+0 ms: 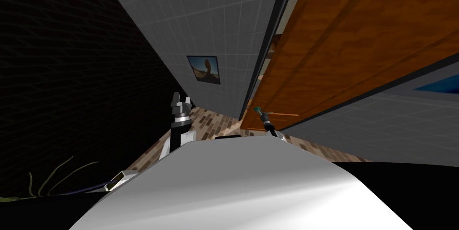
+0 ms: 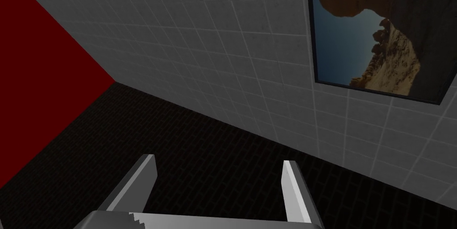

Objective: Pull the door open

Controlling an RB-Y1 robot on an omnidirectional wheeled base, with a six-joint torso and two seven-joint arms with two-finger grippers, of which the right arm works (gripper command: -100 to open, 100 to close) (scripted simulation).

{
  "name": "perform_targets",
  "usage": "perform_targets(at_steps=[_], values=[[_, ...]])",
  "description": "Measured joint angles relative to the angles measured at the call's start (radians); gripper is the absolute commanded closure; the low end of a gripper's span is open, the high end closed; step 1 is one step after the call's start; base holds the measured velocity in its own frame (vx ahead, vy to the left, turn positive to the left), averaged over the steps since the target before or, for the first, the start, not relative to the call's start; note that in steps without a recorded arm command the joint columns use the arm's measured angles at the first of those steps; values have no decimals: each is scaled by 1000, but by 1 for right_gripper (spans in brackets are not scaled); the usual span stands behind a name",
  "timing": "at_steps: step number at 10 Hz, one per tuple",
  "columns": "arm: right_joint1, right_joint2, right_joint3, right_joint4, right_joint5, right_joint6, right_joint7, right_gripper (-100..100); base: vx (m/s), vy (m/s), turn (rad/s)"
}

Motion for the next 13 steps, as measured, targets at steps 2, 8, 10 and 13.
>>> perform_targets(at_steps=[2, 8, 10, 13], values=[[19, -14, 8, -6, 14, -30, -25, 100, -225, -78, 132], [83, -50, 36, -13, 55, -113, -95, 100, -203, -65, 113], [96, -65, 34, -12, 65, -145, -113, 100, -233, -70, 139], [118, -81, 37, 7, 82, -201, -134, 100, -200, -100, 154]])
